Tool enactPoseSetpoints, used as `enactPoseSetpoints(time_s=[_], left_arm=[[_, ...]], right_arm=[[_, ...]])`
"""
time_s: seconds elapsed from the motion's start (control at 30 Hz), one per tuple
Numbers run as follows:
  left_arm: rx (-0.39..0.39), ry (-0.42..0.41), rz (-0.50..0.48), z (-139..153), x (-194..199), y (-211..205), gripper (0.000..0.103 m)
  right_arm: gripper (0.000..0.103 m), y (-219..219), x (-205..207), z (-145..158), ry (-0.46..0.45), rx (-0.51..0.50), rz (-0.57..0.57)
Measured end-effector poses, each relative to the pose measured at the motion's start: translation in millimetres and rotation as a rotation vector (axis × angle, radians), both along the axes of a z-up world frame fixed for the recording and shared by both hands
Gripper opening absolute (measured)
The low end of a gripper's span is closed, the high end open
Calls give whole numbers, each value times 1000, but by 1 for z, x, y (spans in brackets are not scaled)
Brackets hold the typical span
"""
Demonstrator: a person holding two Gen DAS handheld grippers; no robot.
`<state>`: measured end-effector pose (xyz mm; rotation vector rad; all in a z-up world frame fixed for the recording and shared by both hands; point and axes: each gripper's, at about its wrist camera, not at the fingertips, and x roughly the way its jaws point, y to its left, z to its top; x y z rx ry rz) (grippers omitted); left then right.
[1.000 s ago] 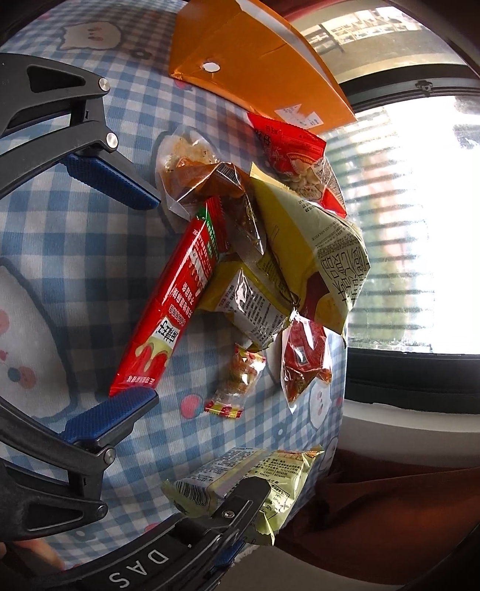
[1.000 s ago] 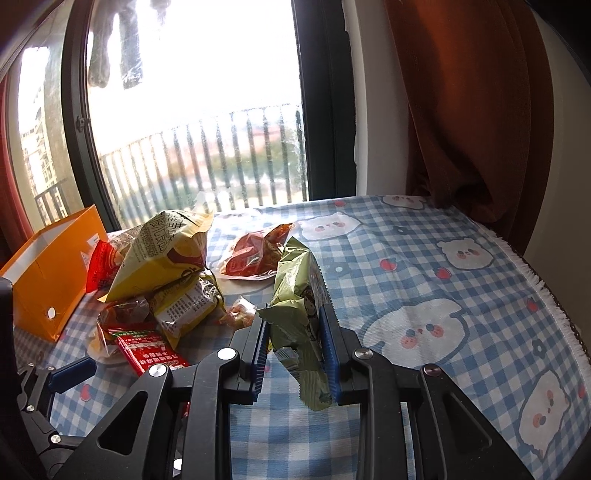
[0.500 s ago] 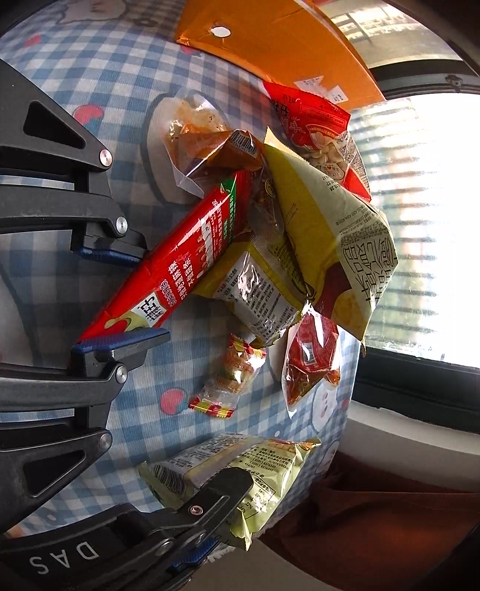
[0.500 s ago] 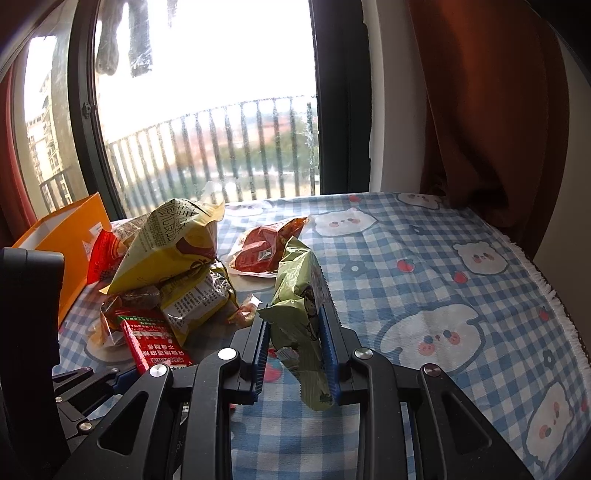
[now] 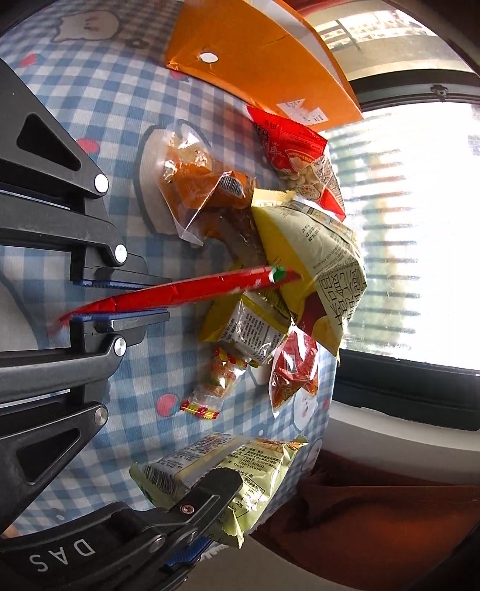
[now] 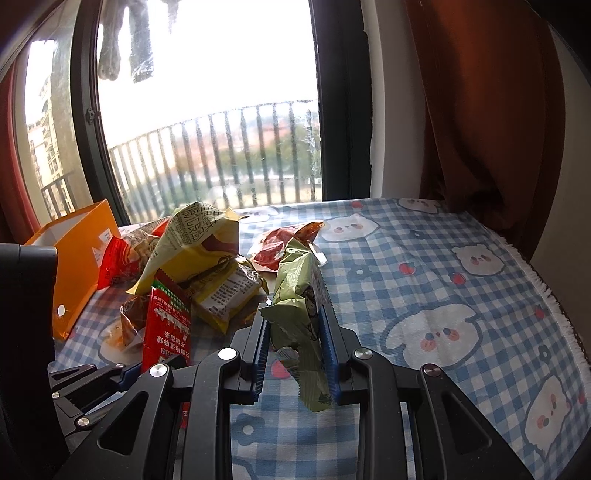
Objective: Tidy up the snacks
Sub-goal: 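Close the left tool on the long red stick snack and lift it, then carry both held packets over the open orange box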
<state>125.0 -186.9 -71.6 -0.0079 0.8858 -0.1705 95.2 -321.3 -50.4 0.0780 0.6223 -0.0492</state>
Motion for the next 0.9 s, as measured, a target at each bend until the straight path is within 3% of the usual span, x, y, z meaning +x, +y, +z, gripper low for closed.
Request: enactPoseSetpoints(time_s=[0.43,0.9], left_arm=[[-10,-101,44,40,-24,42,4],[23,-193,195,91,-13,148,5]], right_arm=[[29,43,-25,36,-78,-17,35],[29,140,-6,82,-156,-9,163]])
